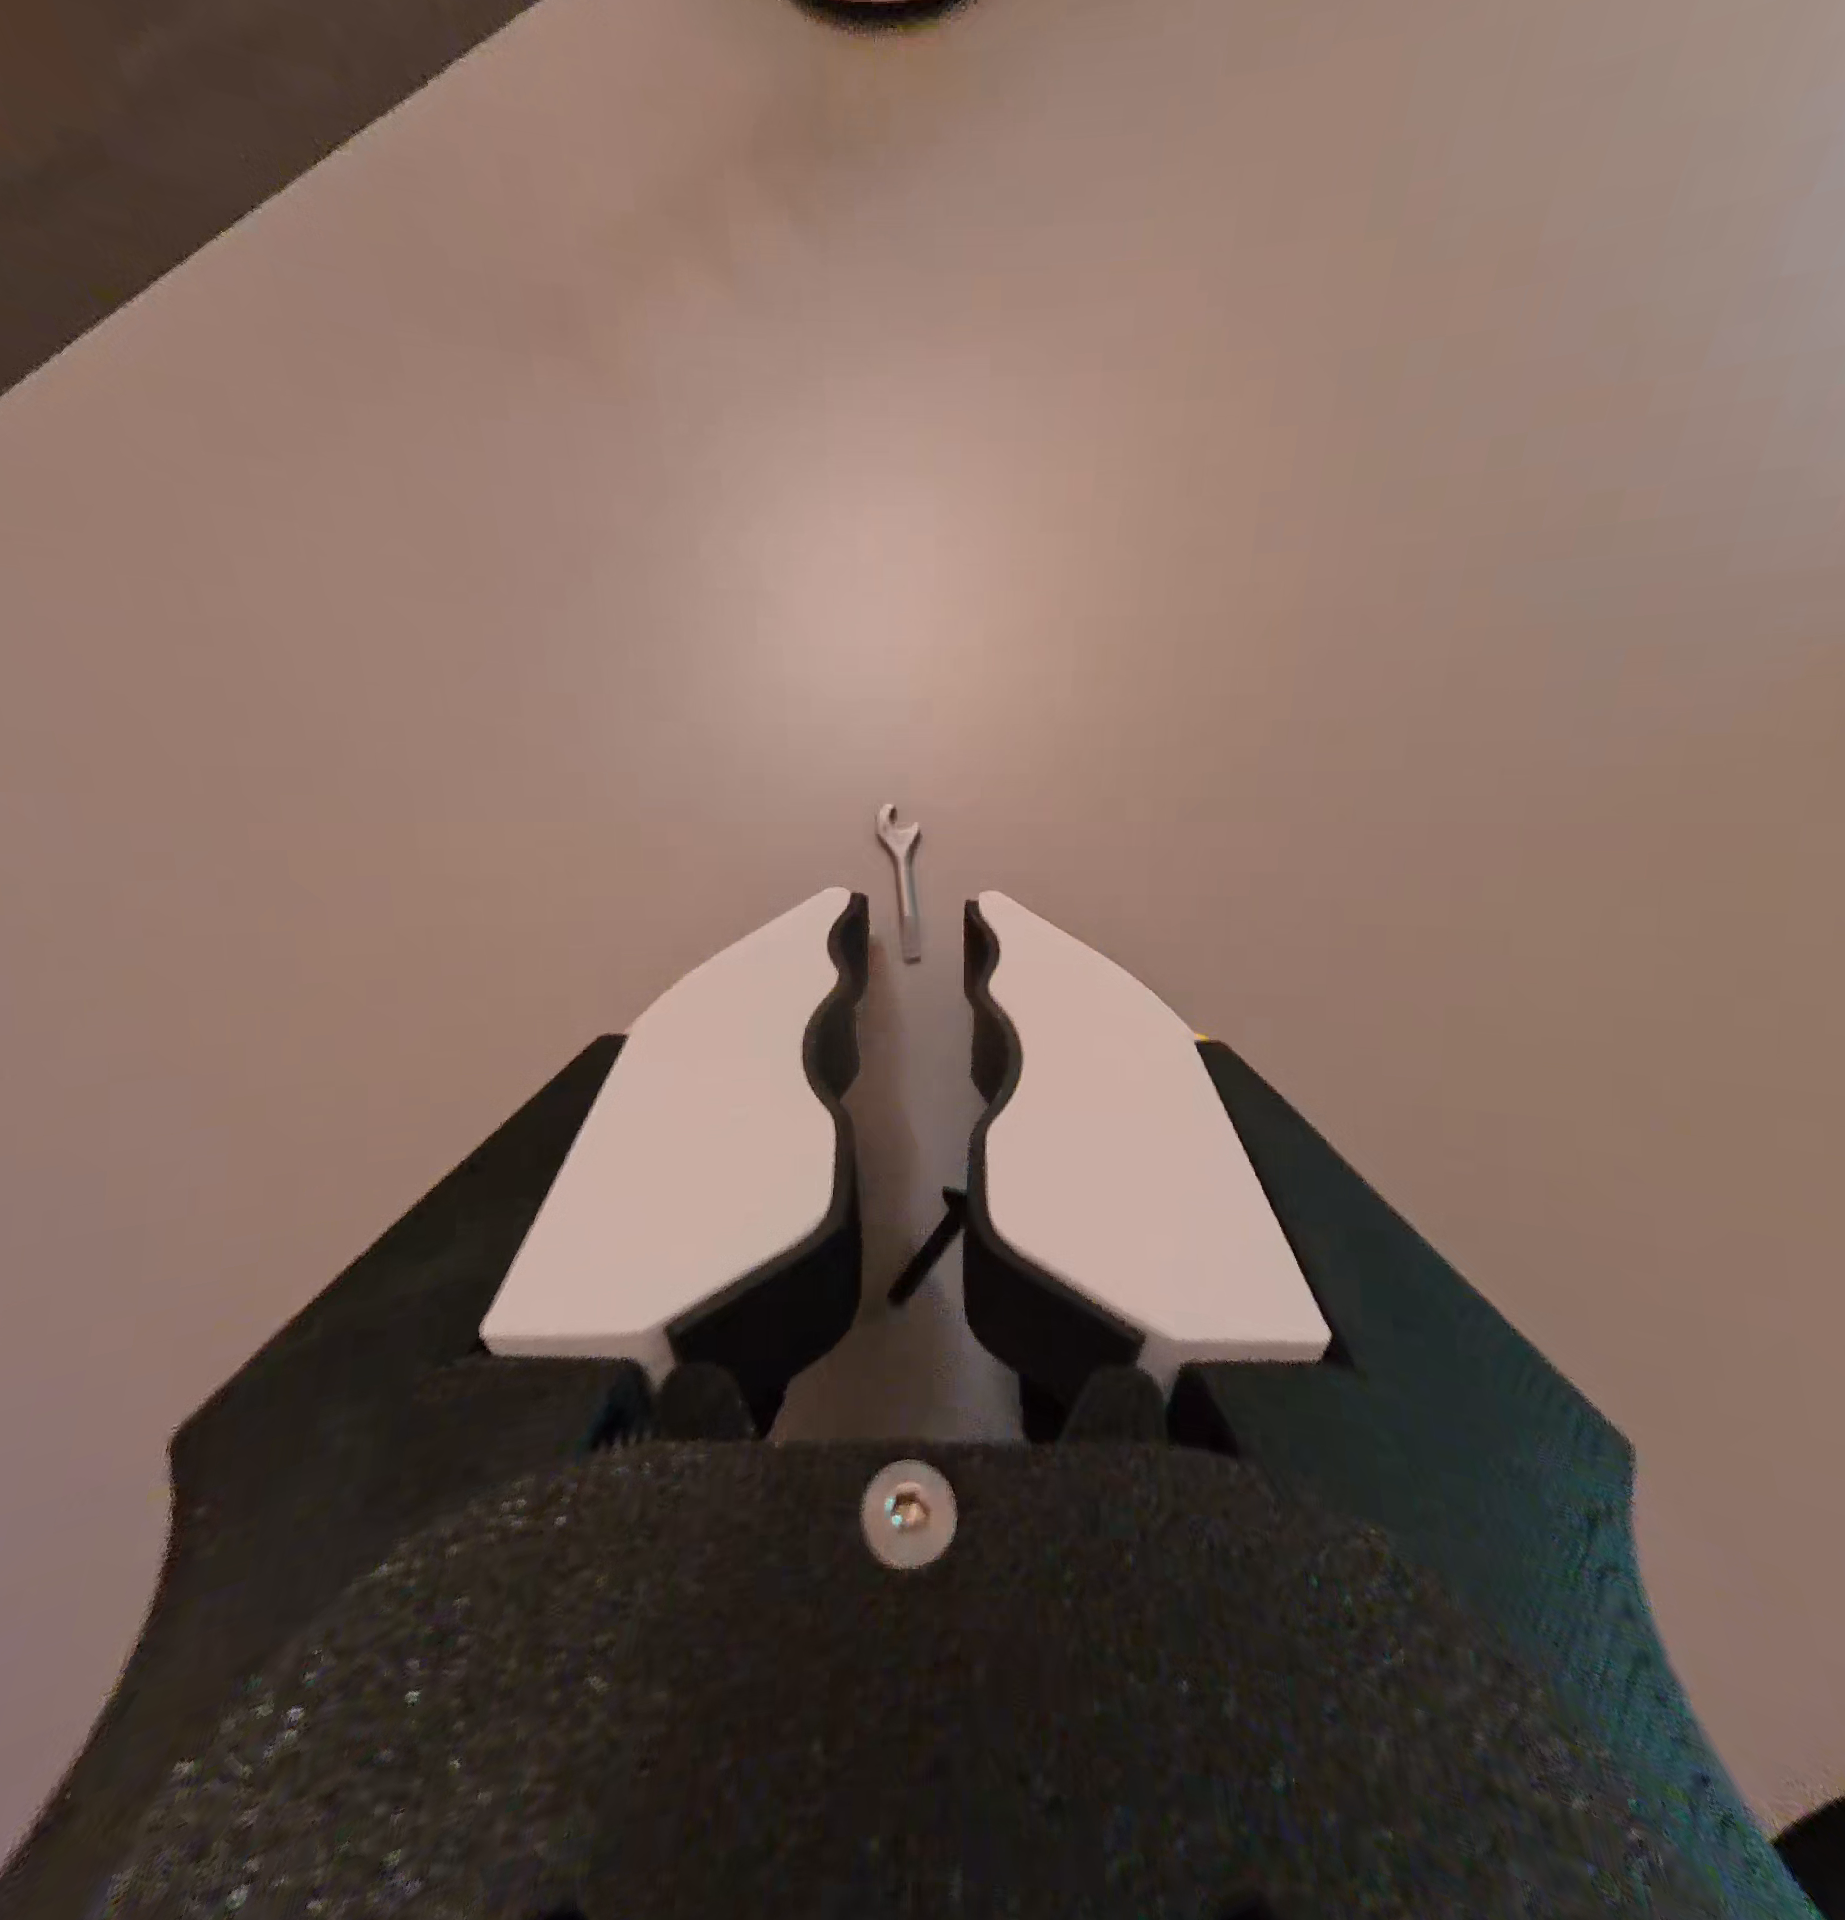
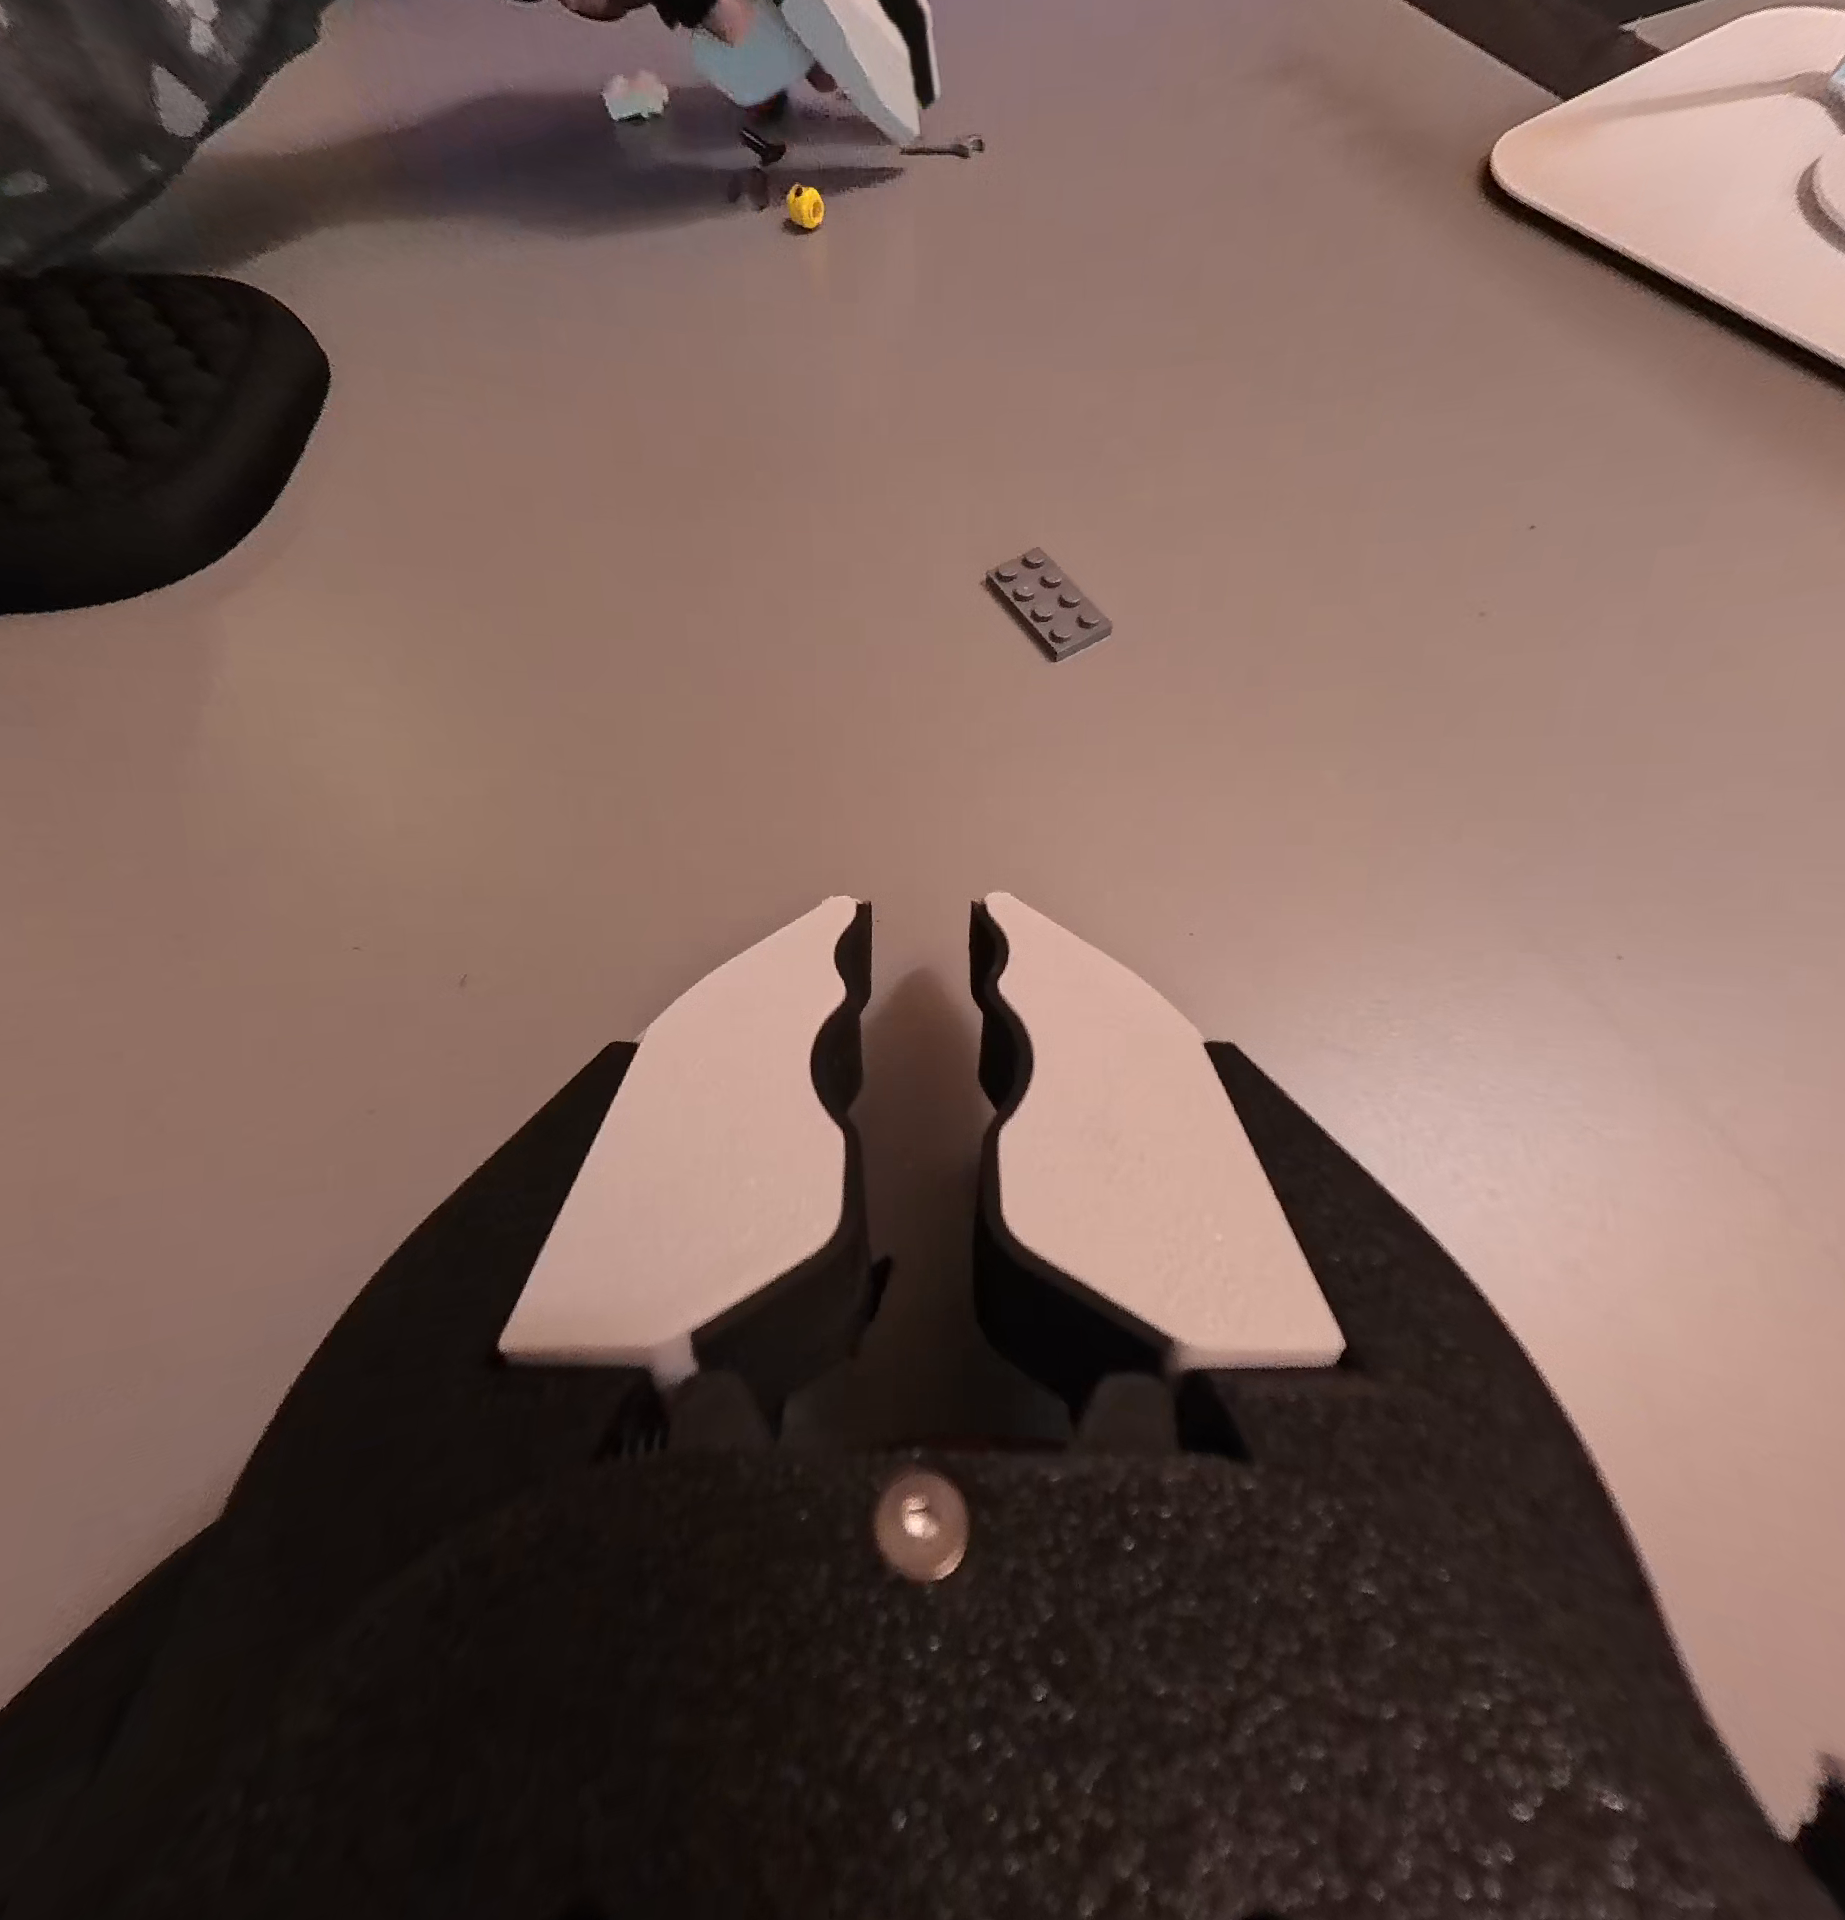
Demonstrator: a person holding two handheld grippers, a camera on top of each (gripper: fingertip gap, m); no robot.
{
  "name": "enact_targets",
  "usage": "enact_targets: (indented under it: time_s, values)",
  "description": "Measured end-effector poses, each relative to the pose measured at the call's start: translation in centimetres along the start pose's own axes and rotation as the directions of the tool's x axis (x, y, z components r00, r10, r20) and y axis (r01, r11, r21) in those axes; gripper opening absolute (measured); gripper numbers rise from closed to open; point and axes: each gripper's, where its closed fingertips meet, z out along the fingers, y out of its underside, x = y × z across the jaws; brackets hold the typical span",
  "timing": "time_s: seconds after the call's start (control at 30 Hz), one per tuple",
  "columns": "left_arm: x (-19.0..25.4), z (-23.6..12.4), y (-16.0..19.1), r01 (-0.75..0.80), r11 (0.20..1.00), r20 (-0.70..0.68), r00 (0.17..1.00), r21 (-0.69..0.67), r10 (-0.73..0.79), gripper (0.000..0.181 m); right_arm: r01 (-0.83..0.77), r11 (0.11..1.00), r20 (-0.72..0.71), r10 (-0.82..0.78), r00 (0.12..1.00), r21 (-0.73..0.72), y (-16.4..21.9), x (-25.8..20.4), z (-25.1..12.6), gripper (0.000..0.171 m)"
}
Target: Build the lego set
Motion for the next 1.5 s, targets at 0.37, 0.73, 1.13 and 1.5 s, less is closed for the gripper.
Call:
enact_targets:
  time_s: [0.37,0.73,1.13,1.5]
  values:
    - [0.8,0.9,0.2,0.019,0.998,-0.058,0.998,-0.068,-0.023,0.004,-0.017,1.000,0.018,0.017,1.000,-0.006,0.1,0.0,0.0,0.018]
    - [1.4,1.1,-0.1,0.022,0.998,-0.077,0.997,-0.057,-0.026,0.003,-0.017,1.000,0.014,0.017,1.000,-0.009,0.2,0.0,0.0,0.018]
    - [9.9,5.0,-8.8,-0.122,0.989,-0.210,0.968,0.079,0.136,0.003,-0.037,0.999,0.017,0.037,0.999,-0.007,0.2,0.1,0.0,0.017]
    - [9.6,4.0,-10.2,-0.075,0.980,-0.138,0.985,0.184,0.102,0.026,-0.027,1.000,0.022,0.027,0.999,0.003,0.1,0.0,-0.1,0.017]
